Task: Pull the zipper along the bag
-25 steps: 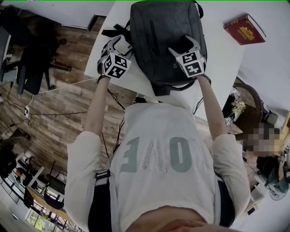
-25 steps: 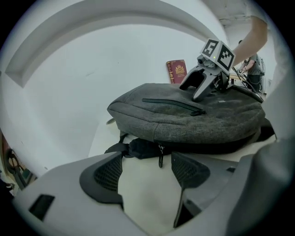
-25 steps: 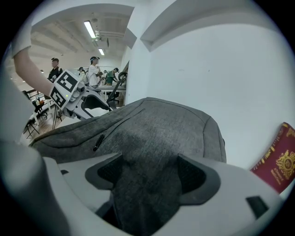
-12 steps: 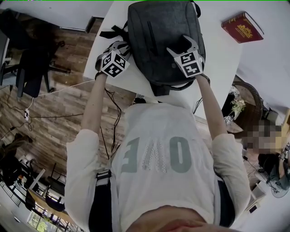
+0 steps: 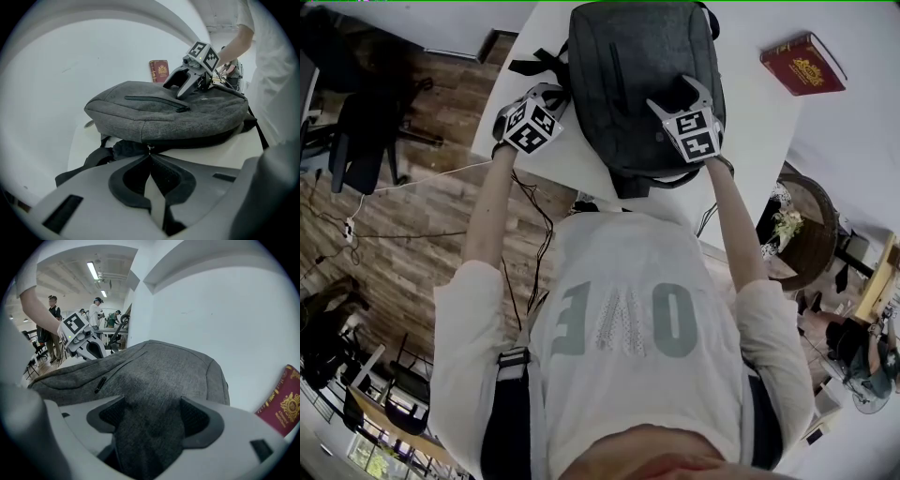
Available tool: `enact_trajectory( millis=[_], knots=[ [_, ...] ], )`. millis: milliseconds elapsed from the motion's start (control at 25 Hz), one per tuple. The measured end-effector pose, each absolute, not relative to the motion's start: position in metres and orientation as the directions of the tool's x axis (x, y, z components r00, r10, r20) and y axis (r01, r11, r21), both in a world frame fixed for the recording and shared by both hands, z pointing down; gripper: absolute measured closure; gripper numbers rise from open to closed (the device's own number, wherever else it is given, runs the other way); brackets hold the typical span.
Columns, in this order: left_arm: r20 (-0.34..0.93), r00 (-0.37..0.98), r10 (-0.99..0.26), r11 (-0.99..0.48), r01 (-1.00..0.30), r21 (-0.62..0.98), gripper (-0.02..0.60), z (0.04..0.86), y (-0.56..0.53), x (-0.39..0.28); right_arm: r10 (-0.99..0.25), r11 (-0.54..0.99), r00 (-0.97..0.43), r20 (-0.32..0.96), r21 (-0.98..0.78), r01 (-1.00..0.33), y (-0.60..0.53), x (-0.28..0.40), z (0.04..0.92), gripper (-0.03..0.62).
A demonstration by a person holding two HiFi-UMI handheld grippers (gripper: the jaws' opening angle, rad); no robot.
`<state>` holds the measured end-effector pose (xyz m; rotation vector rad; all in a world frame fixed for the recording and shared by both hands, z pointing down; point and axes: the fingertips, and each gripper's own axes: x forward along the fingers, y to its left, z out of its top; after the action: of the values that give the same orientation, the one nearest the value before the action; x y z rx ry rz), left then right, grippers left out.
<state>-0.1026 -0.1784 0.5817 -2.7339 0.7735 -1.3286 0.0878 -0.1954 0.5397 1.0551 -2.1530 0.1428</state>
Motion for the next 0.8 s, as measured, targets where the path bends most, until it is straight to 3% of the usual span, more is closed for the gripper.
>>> enact_trajectory(
  millis=[200,800],
  knots=[
    [0.765,0.478,-0.432,-0.861,-0.470,-0.193,0.554,0.583,-0.179,-0.101,-0.644,0.659,-0.403,0.650,0.203,-0.724,-0.196,0.089,0.540,0.220],
    [0.811,0.511,-0.285,-0.926,-0.364,-0.096,0.555,0.580,-0.125,-0.088,-0.668,0.650,-0.376,0.642,0.258,-0.715,-0.197,0.087,0.542,0.220]
  ],
)
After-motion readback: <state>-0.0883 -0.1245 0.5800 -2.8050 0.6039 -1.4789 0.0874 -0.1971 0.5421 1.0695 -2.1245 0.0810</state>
